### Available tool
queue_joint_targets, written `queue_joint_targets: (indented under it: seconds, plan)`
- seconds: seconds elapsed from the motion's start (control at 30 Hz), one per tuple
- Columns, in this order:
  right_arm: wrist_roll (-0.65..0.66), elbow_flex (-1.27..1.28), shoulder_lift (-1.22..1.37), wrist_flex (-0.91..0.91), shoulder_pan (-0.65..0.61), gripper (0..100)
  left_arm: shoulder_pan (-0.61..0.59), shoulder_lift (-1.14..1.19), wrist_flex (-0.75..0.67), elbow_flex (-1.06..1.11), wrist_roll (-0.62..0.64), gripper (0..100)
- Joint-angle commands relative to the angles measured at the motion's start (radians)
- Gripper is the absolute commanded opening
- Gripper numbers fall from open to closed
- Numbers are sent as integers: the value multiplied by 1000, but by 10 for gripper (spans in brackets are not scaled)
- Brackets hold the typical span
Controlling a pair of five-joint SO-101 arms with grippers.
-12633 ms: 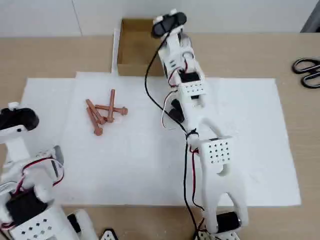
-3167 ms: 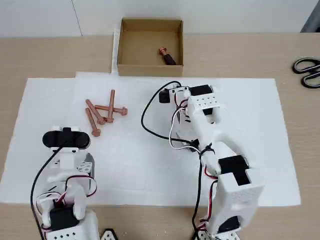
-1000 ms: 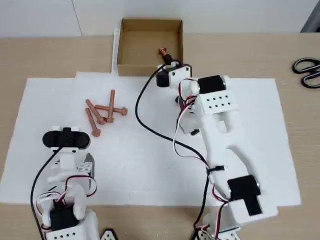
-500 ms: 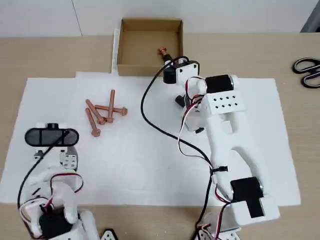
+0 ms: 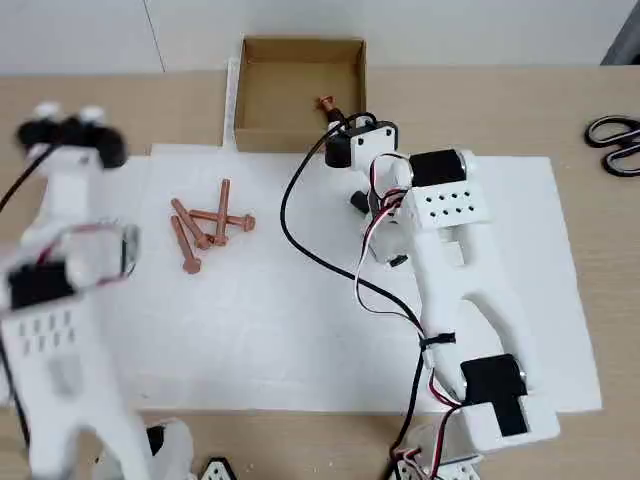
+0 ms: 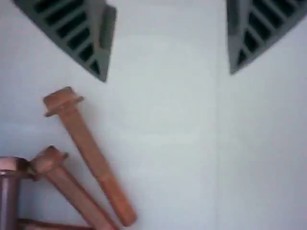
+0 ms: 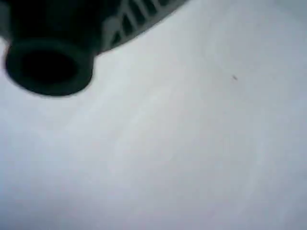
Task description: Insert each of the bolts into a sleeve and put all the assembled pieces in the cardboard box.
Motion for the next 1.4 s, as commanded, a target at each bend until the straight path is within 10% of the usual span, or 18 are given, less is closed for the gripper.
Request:
queue_joint_targets:
  seconds: [0.0, 0.6, 1.37]
  plan:
    - [2, -43, -54, 7, 4, 4, 81, 190, 55, -194, 55, 152]
    - [-12, 11, -58, -2, 7, 4, 124, 838, -44, -421, 269, 148]
    - [-11, 11, -56, -16, 7, 4, 129, 902, 8, -487, 311, 6]
